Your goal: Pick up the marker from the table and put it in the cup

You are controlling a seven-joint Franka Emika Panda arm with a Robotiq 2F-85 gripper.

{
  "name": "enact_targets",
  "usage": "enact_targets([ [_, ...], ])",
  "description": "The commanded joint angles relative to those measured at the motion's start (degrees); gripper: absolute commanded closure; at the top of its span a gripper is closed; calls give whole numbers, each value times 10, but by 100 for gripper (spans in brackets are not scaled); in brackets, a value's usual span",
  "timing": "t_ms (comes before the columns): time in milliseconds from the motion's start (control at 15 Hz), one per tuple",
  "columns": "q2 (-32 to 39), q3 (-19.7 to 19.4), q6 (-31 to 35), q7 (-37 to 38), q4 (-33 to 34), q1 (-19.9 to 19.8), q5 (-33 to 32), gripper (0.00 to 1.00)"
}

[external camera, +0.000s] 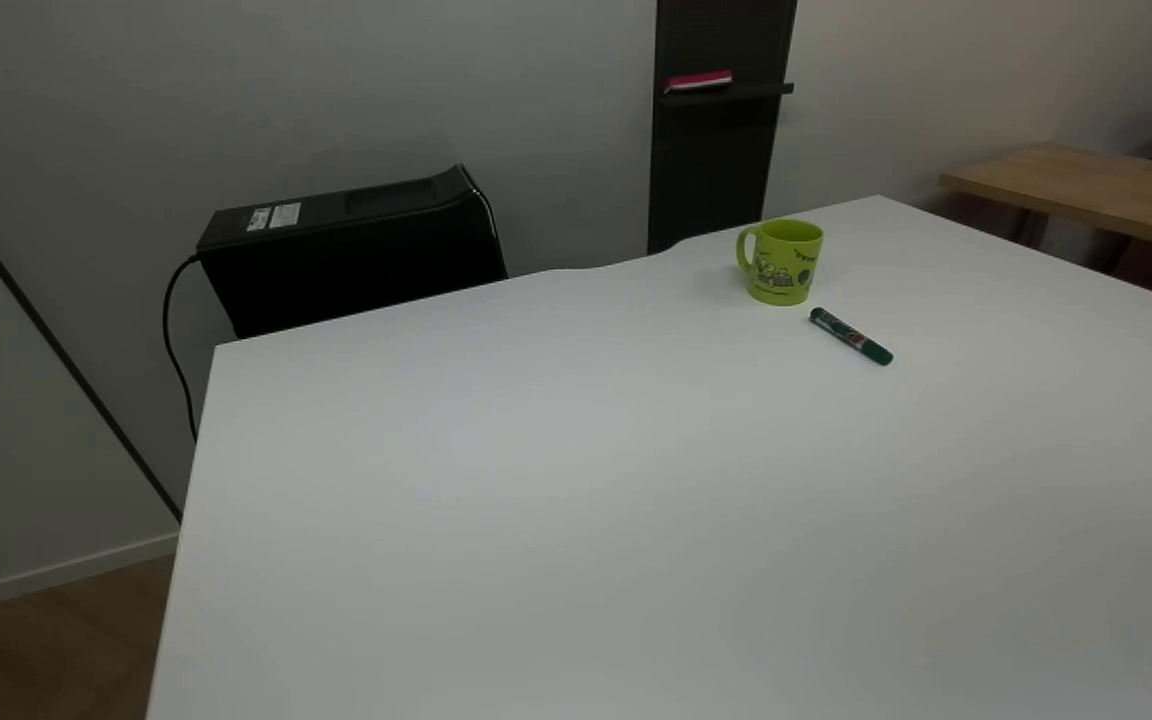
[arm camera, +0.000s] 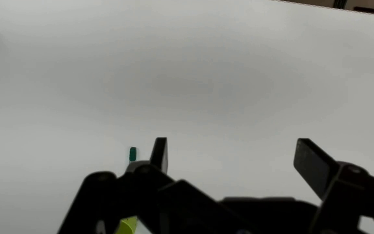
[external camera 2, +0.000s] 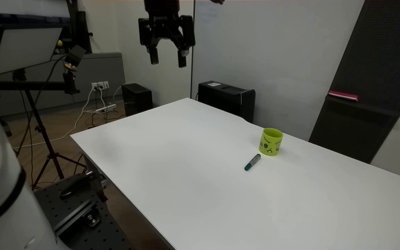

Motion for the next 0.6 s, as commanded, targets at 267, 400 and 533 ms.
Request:
enact_targets([
  [267, 60, -24, 40, -11, 1, -29, -33, 0],
  [400, 51, -23, 29, -9, -3, -25, -27, 0],
  [533, 70, -26, 30, -9, -2, -30, -30, 0],
])
